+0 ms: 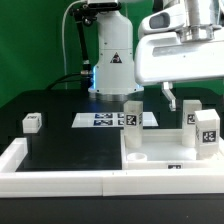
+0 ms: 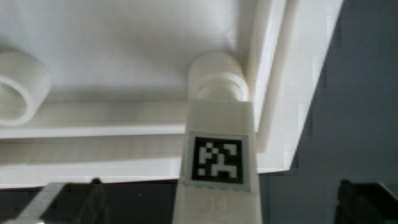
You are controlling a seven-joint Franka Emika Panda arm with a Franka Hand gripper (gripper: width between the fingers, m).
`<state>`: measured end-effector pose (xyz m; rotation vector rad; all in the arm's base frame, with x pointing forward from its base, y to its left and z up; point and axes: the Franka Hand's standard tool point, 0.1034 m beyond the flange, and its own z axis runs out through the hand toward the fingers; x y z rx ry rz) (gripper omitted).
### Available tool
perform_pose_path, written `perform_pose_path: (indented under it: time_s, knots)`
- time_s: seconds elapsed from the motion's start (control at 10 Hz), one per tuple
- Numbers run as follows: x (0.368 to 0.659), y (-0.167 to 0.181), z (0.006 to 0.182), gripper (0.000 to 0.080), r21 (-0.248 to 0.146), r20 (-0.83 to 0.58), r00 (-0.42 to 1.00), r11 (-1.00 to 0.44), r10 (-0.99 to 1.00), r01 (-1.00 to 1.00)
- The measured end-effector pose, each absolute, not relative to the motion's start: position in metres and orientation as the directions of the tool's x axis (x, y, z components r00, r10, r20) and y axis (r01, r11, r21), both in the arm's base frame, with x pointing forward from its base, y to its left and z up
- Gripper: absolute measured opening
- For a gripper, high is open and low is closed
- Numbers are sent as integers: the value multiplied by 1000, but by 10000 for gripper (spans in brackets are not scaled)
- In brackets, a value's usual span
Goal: Assemble square table
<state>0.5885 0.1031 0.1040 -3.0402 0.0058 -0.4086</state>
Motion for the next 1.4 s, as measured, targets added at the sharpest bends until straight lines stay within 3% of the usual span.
perform_pose_path:
  time_s: [0.5, 1.3, 1.4]
  knots:
    - [604, 92, 99, 649, -101, -25, 1000, -995, -4, -7]
    - [624, 105, 93, 634, -98, -5, 999, -994, -46, -46]
    - [624, 105, 93, 461, -98, -6, 999, -994, -47, -47]
